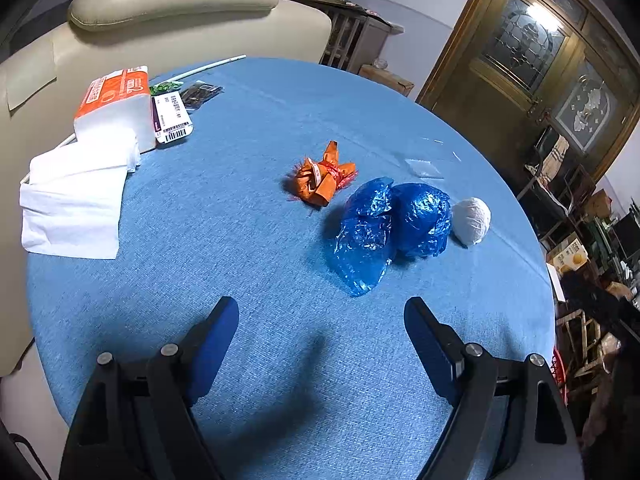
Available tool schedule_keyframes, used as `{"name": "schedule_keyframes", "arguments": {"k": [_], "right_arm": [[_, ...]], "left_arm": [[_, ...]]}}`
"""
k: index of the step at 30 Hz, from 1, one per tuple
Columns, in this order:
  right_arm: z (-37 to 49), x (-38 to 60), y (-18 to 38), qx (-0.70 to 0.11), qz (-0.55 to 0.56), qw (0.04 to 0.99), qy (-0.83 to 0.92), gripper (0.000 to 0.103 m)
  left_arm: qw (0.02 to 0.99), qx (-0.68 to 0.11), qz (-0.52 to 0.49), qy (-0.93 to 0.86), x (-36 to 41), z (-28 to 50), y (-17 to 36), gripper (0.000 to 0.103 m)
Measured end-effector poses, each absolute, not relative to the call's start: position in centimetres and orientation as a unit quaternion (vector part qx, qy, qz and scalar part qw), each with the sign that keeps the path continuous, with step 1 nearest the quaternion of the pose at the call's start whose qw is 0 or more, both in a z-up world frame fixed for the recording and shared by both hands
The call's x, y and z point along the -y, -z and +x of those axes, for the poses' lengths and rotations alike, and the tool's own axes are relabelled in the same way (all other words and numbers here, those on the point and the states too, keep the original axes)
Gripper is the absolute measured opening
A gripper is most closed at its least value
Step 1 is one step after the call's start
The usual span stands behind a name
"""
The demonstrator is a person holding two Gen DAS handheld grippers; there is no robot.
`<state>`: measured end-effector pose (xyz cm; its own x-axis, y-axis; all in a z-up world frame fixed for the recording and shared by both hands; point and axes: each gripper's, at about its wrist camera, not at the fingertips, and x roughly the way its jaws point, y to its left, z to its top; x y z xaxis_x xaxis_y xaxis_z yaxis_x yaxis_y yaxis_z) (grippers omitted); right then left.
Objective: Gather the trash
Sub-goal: 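Move both grippers back toward the blue bags and white tissue ball, then grasp the blue plastic bags with the left gripper while the right gripper grasps the white tissue ball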
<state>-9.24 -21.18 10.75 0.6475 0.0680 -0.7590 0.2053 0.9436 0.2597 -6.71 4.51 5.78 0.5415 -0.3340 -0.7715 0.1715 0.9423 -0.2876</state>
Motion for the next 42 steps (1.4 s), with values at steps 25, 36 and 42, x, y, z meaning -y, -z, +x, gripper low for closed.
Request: {"name": "schedule_keyframes", "arguments": {"k": [25, 36, 42], "right_arm": [[4.9, 21.1, -4.3, -0.482, 0.127, 0.866, 0.037, 0.066], [-0.1, 22.8, -5.3, -0.457, 0.144, 0.878, 0.021, 0.042], [-5.2, 24.0, -6.6, -0.440, 0.177, 0.880, 0.024, 0.042]], "left_arm": [[0.878, -0.454, -0.064, 0.142, -3.3, -5.0, -7.7, 0.085], [0.875, -0.448, -0.022, 0.183, 3.8, -0.8, -8.6, 0.085], [0.865, -0.469, 0.017, 0.176, 7.9, 2.0, -6.8, 0.085]]}}
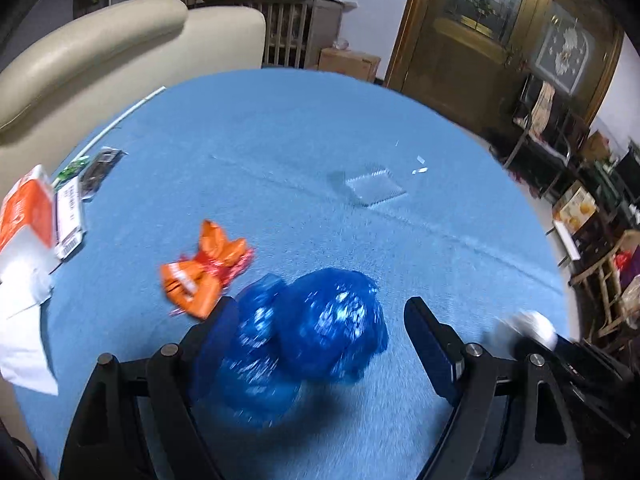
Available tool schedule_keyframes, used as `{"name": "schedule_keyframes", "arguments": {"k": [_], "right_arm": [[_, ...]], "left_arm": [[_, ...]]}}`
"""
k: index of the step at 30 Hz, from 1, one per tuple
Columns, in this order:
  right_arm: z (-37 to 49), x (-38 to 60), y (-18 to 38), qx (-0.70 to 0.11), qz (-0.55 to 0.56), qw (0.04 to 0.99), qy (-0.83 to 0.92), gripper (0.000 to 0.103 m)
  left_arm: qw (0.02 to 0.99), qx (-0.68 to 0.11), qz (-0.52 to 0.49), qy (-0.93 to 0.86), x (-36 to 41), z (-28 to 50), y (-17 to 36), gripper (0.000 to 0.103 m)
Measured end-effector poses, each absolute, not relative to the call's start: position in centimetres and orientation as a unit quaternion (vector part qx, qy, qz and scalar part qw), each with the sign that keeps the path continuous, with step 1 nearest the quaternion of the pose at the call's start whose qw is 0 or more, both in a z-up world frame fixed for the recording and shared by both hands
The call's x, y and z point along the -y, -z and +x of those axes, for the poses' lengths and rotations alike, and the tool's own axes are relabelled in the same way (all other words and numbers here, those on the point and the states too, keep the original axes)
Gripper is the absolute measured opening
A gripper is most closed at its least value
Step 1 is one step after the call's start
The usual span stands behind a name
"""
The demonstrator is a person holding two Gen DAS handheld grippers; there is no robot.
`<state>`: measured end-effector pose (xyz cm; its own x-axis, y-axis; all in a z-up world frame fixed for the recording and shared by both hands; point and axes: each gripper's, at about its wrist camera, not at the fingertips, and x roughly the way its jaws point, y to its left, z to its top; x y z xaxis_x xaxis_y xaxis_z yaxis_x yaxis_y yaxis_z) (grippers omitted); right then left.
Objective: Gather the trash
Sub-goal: 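Grasp the blue plastic bags with the left gripper while the right gripper grasps the white tissue ball, then carry the blue bags and white tissue ball over the red wastebasket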
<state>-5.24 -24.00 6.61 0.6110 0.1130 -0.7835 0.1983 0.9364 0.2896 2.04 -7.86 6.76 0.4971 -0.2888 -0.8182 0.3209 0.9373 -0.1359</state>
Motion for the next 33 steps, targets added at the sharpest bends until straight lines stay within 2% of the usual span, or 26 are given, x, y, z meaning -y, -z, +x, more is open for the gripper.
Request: {"name": "schedule_keyframes", "arguments": {"k": [4, 6, 7, 16, 23, 33], "right_arm": [[-8.0, 25.2, -7.0, -0.430, 0.195, 0.881, 0.032, 0.042], [-9.2, 25.6, -7.1, -0.428, 0.198, 0.881, 0.034, 0.042], [-9.4, 25.5, -7.1, -0.428, 0.199, 0.881, 0.034, 0.042], [-10.8, 24.3, -7.6, -0.421, 0.202, 0.884, 0.023, 0.042], [-11.5, 22.8, -7.6, -0.423, 0.196, 0.884, 0.018, 0.042], [-11.0, 20.4, -7.2, -0.435, 0.191, 0.880, 0.001, 0.042]], "left_arm": [[0.865, -0.477, 0.037, 0.150, 8.5, 2.9, -5.4, 0.085], [0.869, -0.467, 0.043, 0.156, 8.4, 2.4, -5.7, 0.071], [0.867, -0.468, 0.039, 0.165, 8.3, 2.1, -5.9, 0.056], [0.866, -0.465, 0.008, 0.184, 5.7, -2.0, -6.6, 0.051], [0.887, -0.422, -0.032, 0.185, 1.1, -5.1, -9.4, 0.050], [0.891, -0.402, -0.117, 0.178, -4.8, -5.5, -11.6, 0.050]]}}
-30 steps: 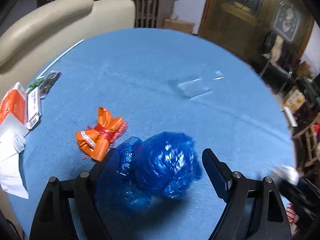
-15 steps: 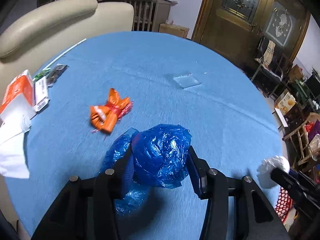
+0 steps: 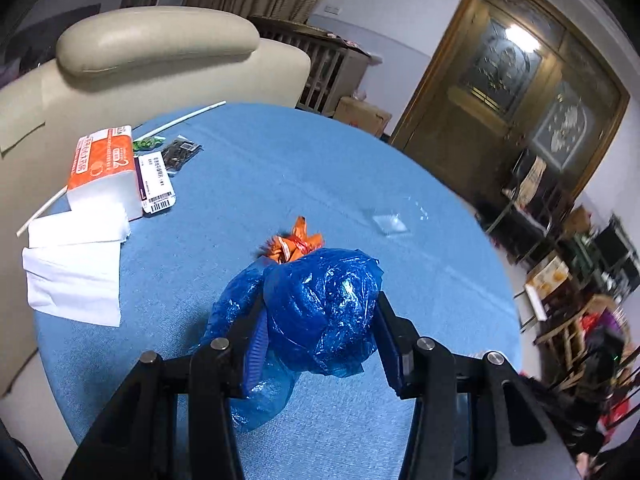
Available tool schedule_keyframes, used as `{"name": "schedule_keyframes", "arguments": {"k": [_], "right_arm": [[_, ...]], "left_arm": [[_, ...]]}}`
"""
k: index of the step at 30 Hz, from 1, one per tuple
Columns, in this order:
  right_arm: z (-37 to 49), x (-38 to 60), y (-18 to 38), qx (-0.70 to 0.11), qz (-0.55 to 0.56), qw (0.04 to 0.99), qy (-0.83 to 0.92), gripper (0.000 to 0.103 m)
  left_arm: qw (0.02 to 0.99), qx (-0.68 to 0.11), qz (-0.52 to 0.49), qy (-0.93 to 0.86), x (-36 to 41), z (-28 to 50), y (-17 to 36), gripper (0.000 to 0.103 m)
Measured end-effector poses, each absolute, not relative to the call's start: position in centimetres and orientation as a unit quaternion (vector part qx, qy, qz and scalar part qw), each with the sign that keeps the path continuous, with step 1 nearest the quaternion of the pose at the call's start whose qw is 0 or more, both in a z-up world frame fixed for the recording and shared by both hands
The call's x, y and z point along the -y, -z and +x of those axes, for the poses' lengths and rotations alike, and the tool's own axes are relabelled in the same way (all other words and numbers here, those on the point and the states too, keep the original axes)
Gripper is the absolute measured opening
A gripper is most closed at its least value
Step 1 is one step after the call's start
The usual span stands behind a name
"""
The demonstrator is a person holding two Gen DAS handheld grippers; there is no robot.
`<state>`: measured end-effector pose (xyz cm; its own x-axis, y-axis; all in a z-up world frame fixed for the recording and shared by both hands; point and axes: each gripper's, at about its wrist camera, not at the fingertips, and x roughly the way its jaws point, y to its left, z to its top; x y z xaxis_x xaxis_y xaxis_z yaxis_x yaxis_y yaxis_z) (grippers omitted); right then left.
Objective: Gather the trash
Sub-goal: 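Carry the blue bags and white tissue ball over the red wastebasket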
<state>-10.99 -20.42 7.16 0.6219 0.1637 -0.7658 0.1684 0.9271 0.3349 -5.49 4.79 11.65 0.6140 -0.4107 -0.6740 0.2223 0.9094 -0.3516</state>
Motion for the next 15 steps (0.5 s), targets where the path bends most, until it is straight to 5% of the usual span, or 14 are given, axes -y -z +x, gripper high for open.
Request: {"name": "schedule_keyframes", "arguments": {"k": [15], "right_arm": [[-11.8, 19.8, -7.9, -0.428, 0.189, 0.884, -0.007, 0.042]], "left_arm": [[0.896, -0.419, 0.016, 0.145, 0.2, -7.1, -9.7, 0.050]]}}
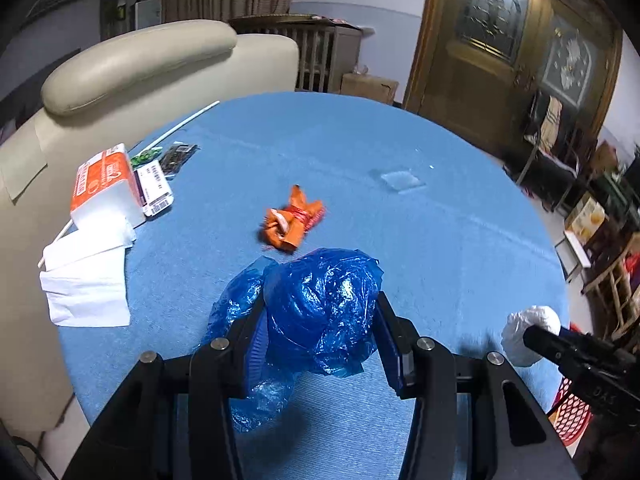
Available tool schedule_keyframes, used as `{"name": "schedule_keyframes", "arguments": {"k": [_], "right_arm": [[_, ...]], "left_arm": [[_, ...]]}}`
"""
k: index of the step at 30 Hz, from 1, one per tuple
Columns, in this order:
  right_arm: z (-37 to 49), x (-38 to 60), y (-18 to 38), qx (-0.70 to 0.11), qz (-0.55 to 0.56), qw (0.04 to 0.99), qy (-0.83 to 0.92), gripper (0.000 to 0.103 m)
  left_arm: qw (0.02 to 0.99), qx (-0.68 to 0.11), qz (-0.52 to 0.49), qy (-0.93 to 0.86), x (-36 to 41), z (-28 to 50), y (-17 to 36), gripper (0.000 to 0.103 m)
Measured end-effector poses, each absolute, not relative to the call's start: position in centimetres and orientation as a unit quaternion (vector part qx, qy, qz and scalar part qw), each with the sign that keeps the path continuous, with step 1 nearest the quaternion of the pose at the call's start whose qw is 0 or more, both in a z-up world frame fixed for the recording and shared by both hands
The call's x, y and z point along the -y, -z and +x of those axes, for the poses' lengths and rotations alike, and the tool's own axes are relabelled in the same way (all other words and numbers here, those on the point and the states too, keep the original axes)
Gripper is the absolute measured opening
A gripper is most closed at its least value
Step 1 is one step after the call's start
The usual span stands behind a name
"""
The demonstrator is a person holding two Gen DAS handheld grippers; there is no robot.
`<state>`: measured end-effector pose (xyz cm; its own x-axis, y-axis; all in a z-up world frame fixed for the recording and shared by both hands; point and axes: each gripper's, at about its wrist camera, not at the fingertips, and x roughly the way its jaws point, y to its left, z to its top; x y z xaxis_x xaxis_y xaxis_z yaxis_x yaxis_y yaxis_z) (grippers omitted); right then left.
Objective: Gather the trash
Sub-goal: 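Carry the blue bags and white tissue ball over the red wastebasket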
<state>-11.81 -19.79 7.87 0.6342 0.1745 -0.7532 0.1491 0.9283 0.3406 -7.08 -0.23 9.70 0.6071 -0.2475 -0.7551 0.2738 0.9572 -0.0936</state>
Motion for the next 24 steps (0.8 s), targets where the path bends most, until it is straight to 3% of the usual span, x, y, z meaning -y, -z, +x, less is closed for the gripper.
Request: {"name": "schedule_keyframes", "arguments": {"k": [24], "right_arm": [[-14.7, 21.2, -8.8, -0.405, 0.208, 0.890, 0.005, 0.042]], "left_arm": [[0.892, -0.408, 0.066, 0.183, 5.7, -9.6, -10.4, 0.050]]}}
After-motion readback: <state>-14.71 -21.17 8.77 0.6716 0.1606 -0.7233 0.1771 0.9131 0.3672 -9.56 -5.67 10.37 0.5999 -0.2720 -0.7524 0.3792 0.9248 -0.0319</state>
